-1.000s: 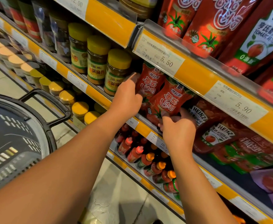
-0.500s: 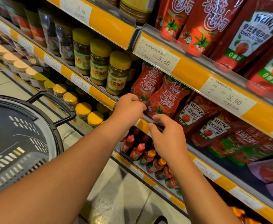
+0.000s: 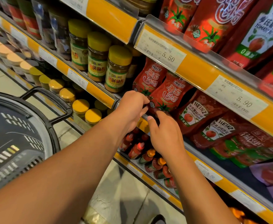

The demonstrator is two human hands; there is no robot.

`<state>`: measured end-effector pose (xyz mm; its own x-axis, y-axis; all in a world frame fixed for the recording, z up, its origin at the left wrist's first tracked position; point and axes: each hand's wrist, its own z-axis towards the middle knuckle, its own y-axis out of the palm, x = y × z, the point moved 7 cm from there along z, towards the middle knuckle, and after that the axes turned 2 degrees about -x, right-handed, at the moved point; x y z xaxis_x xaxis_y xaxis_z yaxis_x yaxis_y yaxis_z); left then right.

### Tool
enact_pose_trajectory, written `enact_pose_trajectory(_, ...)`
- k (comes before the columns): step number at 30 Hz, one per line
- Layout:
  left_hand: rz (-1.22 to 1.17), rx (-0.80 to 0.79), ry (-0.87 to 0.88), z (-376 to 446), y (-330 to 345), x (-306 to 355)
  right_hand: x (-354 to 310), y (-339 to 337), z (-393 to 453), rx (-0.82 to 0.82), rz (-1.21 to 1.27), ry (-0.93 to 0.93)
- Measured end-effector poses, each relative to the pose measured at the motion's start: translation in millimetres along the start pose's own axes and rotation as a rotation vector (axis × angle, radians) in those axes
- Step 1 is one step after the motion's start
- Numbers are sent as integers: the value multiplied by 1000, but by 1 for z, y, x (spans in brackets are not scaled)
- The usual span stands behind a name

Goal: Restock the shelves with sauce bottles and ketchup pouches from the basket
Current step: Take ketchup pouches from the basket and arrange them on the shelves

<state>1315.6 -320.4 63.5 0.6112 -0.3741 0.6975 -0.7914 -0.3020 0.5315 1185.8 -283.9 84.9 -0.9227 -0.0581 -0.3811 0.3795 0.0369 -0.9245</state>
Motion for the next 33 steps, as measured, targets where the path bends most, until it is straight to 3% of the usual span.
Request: enact_pose_trajectory(33,144,-124,44,-13,6,-5,3,3,-17,-103,8,-9)
